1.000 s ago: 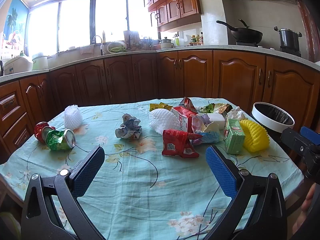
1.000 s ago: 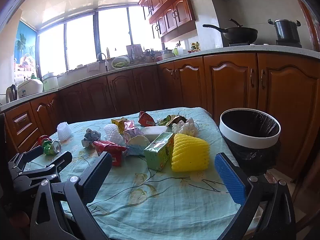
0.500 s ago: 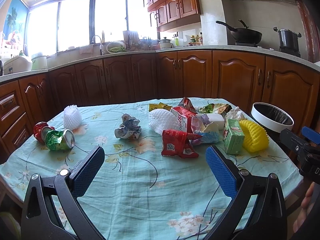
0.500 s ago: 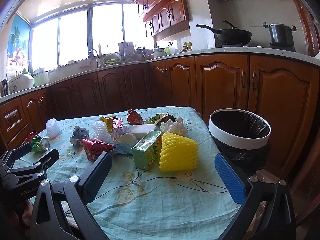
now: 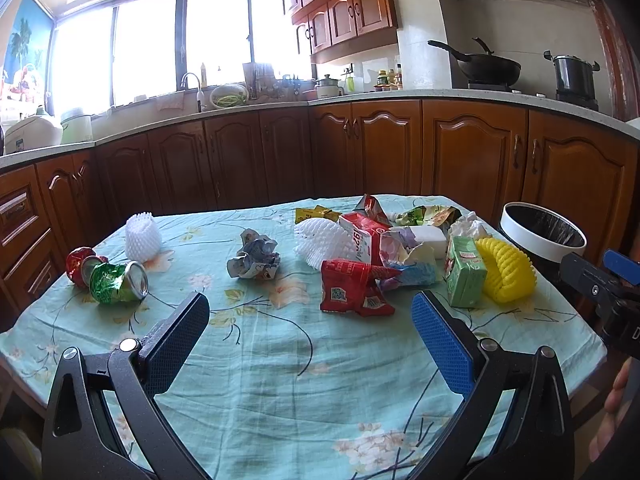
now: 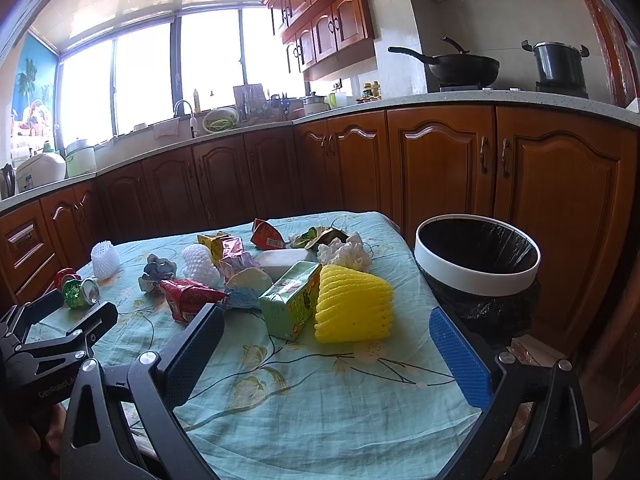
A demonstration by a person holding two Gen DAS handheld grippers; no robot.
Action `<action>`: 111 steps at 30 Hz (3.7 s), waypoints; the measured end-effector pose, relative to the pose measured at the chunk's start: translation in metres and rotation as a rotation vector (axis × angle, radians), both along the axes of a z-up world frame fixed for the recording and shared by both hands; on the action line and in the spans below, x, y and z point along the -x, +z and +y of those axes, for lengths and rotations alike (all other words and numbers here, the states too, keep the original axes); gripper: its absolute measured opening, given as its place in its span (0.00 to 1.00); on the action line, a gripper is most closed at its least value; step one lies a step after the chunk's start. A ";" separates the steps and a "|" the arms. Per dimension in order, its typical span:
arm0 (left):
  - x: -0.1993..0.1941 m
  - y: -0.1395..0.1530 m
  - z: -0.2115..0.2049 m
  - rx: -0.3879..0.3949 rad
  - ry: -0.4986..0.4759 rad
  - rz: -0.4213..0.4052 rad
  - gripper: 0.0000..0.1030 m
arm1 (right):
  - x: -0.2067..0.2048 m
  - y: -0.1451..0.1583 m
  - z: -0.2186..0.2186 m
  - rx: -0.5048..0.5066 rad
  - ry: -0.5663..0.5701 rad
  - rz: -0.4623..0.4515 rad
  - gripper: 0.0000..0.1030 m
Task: Collect trash
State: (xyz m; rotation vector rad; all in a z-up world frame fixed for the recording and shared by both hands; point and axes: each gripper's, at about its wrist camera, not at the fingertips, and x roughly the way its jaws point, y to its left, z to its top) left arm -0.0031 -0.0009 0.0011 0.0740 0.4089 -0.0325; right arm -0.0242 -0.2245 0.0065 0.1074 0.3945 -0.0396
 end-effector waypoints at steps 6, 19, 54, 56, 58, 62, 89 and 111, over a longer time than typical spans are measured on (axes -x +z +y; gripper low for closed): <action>0.000 0.000 0.000 0.000 0.001 0.001 1.00 | 0.001 0.001 0.000 -0.001 0.001 -0.001 1.00; 0.001 0.000 -0.001 -0.004 -0.001 0.003 1.00 | 0.001 0.001 -0.001 -0.015 0.021 0.000 1.00; -0.063 -0.011 -0.004 0.060 -0.117 0.229 0.81 | -0.044 -0.015 -0.033 -0.201 0.128 0.178 0.88; -0.075 -0.012 -0.006 0.066 -0.134 0.260 0.80 | -0.053 -0.018 -0.040 -0.223 0.120 0.211 0.82; -0.086 -0.012 -0.008 0.067 -0.144 0.284 0.80 | -0.061 -0.021 -0.045 -0.242 0.120 0.233 0.80; -0.105 -0.016 -0.015 0.035 -0.151 0.317 0.80 | -0.075 -0.025 -0.053 -0.239 0.100 0.262 0.80; -0.108 -0.001 -0.022 0.102 -0.246 0.340 0.23 | -0.079 -0.022 -0.084 -0.334 0.170 0.258 0.11; -0.155 0.042 -0.218 0.035 -0.597 0.390 0.24 | -0.078 0.021 -0.193 -0.268 -0.071 0.197 0.12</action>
